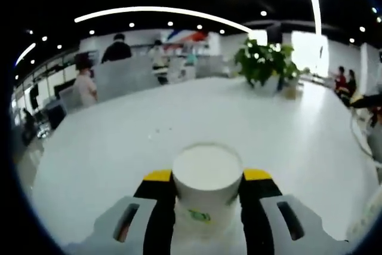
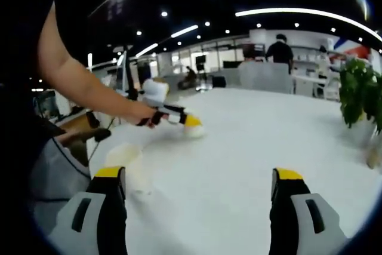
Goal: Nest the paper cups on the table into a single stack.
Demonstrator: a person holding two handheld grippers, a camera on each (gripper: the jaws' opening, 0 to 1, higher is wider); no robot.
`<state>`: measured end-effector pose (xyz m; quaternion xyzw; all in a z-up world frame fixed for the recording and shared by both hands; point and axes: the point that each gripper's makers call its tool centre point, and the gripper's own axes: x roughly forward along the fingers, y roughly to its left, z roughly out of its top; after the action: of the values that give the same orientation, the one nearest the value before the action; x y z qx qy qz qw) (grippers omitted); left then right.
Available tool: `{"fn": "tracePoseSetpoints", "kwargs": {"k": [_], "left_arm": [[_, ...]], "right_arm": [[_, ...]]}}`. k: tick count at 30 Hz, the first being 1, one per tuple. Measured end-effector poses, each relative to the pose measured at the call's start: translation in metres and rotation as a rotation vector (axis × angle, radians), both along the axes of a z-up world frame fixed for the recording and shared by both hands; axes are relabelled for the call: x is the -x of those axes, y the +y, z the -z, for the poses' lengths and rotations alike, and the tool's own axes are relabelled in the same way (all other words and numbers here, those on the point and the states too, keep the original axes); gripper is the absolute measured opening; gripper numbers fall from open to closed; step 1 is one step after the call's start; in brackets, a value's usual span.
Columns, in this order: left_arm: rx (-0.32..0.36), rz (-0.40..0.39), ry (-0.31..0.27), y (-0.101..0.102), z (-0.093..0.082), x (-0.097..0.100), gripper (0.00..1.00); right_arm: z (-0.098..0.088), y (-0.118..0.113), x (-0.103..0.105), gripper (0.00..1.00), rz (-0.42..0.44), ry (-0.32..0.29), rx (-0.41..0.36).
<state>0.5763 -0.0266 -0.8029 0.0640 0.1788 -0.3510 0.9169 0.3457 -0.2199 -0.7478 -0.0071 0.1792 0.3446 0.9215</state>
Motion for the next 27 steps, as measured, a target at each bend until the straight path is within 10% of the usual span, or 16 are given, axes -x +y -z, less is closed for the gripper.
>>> {"fn": "tracePoseSetpoints", "kwargs": {"k": [27], "left_arm": [[-0.037, 0.035, -0.034, 0.0, -0.08, -0.013, 0.4]], "right_arm": [[-0.008, 0.005, 0.001, 1.0, -0.013, -0.023, 0.011]]}}
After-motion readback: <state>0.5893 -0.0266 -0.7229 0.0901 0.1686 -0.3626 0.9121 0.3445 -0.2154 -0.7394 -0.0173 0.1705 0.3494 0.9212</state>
